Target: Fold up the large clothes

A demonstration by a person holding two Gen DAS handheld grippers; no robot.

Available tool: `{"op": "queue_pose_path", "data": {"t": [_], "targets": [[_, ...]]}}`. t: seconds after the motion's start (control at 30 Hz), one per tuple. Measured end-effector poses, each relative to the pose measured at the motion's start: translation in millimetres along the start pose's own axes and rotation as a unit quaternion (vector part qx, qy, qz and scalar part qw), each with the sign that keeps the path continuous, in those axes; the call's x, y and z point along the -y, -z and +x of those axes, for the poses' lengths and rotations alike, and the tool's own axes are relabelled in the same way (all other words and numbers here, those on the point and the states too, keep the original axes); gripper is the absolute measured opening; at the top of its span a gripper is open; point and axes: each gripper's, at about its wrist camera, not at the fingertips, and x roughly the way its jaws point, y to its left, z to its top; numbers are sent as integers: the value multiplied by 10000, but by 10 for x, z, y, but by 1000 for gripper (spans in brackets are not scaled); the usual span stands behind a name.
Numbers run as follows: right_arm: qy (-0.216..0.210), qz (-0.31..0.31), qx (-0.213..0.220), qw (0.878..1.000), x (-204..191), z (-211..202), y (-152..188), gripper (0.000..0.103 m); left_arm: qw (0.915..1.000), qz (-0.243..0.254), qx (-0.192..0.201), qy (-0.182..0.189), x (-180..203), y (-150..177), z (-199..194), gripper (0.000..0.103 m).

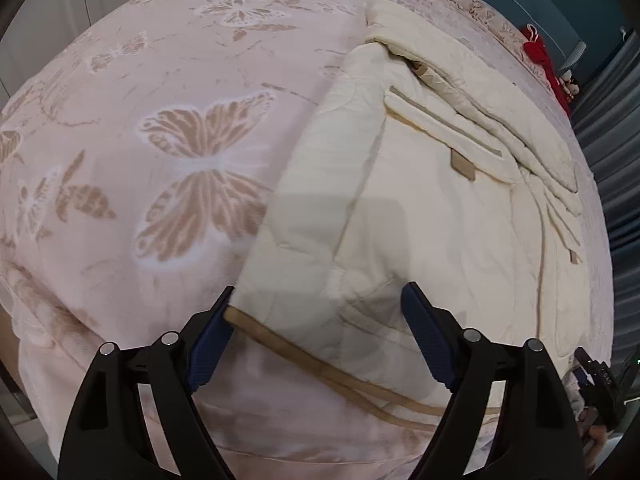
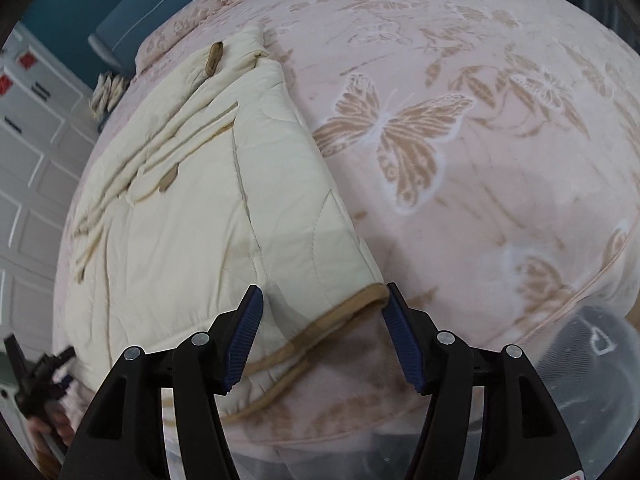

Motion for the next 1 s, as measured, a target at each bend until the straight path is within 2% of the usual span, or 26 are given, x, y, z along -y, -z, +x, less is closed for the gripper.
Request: {"op": "queue_pose_path", "data": {"t": [0.07, 0.1, 0.13, 0.17, 0.27, 0.37, 0.53, 0.63, 0.73, 0.87, 0.93, 1.0], "targets": [[-55, 30, 16, 10000, -31, -6, -5, 56, 10000, 67, -20, -10, 54, -2, -16, 61], [-69, -31, -2, 10000, -54, -8, -7, 39, 9999, 148, -31, -56, 83, 1, -25, 53], [-87, -97, -60, 9999, -75, -5, -16, 22, 9993, 332, -46, -149, 119, 10, -50, 38], [-141, -146, -120, 9997, -94, -8, -26, 18, 9987, 464, -44, -188, 150, 16, -70, 28], [-24, -422, -111, 9990, -216, -113, -46, 10, 9965, 760, -2, -338, 195, 23, -183, 11], [119, -850, -24, 9963, -336, -287, -70, 8, 9958, 863, 107, -300, 180, 33, -370, 5], [355, -1476, -14, 9884, -401, -570, -7, 6, 9914, 1260, 306, -184, 251, 184, -704, 4], [524, -1796, -133, 9823, -352, -690, 100, 5, 9894, 1419, 288, -132, 269, 340, -856, 3], [674, -2133, -455, 9736, -295, -766, 317, 4, 9874, 1566, 133, -186, 227, 572, -1002, 3], [836, -2958, -1105, 9451, -230, -1021, 803, 4, 9817, 1874, -145, -306, 112, 964, -1282, 3], [801, -3094, -1336, 9381, -193, -1211, 1010, 3, 9801, 1943, -287, -291, 39, 1167, -1466, 3], [725, -3082, -1449, 9374, -154, -1434, 1164, 3, 9803, 1918, -393, -266, -13, 1351, -1664, 3]]}}
